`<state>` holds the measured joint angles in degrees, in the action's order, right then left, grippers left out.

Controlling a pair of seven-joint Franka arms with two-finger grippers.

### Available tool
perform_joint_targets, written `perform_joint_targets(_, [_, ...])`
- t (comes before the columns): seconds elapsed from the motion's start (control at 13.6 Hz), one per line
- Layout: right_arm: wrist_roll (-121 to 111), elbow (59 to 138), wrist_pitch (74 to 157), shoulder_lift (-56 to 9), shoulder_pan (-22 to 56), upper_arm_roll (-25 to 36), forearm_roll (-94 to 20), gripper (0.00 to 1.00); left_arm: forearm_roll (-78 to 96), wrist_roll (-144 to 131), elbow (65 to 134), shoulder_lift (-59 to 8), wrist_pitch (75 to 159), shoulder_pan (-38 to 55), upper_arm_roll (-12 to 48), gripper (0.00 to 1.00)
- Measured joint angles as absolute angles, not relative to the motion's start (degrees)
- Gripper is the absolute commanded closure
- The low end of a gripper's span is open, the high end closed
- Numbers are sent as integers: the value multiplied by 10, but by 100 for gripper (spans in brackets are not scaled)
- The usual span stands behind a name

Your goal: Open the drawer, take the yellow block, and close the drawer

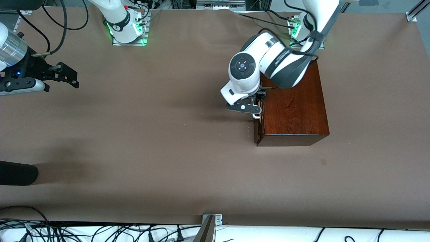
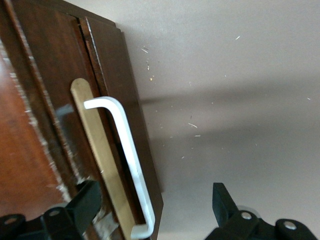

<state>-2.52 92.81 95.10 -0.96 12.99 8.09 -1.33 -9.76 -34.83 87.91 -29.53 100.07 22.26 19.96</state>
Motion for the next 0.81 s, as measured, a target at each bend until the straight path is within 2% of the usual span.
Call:
perform_joint_targets(0.37, [-25,928,951,-10,130,81,-13,0,-117,-382,939,-294,1075,223,199,0])
perform_joint_targets(0.81, [-25,928,951,-10,131,78,-13,0,-118,-408,975,-292,1112,232,200,0])
